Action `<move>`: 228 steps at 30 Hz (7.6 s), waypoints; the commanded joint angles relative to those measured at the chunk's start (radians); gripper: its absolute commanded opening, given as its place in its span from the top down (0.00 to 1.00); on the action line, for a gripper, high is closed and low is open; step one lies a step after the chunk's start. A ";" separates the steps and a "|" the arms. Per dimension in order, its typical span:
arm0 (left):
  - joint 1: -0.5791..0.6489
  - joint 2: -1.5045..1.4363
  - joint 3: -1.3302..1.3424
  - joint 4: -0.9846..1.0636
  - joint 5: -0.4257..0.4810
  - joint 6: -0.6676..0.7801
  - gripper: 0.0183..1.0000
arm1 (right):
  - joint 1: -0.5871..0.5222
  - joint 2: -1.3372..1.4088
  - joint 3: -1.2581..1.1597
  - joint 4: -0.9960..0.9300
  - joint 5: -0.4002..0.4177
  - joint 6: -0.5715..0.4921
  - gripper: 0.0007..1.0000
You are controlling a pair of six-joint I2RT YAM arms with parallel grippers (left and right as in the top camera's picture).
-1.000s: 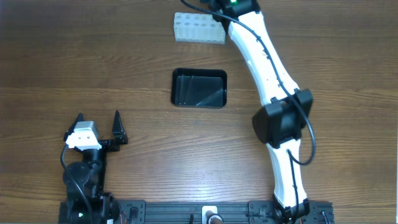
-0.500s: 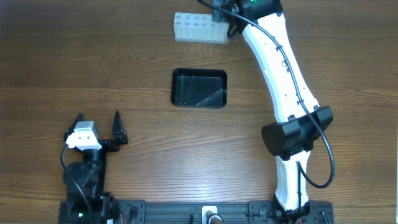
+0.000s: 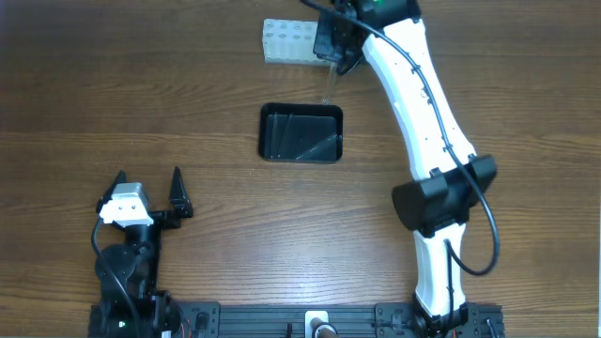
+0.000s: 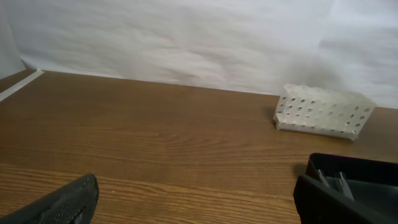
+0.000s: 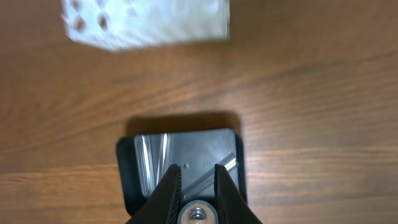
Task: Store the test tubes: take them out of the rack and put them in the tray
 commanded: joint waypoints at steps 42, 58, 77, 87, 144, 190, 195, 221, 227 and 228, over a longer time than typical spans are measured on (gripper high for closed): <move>0.005 -0.003 -0.004 -0.004 0.014 0.011 0.00 | 0.003 0.317 0.003 -0.126 -0.162 0.045 0.99; 0.005 -0.003 -0.004 -0.004 0.014 0.011 0.00 | 0.003 0.349 0.003 -0.088 -0.156 0.045 0.99; 0.005 -0.003 -0.004 -0.004 0.014 0.011 0.00 | 0.003 0.349 0.003 -0.084 -0.159 0.045 0.66; 0.005 -0.003 -0.004 -0.004 0.014 0.011 0.00 | -0.004 0.349 0.004 -0.113 -0.324 0.044 0.56; 0.005 -0.003 -0.004 -0.004 0.014 0.011 0.00 | -0.146 -1.295 -1.051 0.248 0.097 -0.554 0.01; 0.005 -0.003 -0.004 -0.004 0.014 0.011 0.00 | -0.266 -2.091 -2.230 1.118 -0.091 -0.756 0.01; 0.005 -0.003 -0.004 -0.004 0.014 0.011 0.00 | -0.320 -2.192 -2.357 1.280 -0.092 -0.756 0.01; 0.005 -0.003 -0.004 -0.004 0.014 0.011 0.00 | -0.388 -2.223 -2.450 1.354 -0.139 -0.756 0.01; 0.005 -0.003 -0.004 -0.004 0.014 0.011 0.00 | -0.388 -2.223 -2.450 1.354 -0.139 -0.756 0.01; 0.005 -0.003 -0.004 -0.004 0.014 0.011 0.00 | -0.388 -2.223 -2.450 1.354 -0.139 -0.756 0.01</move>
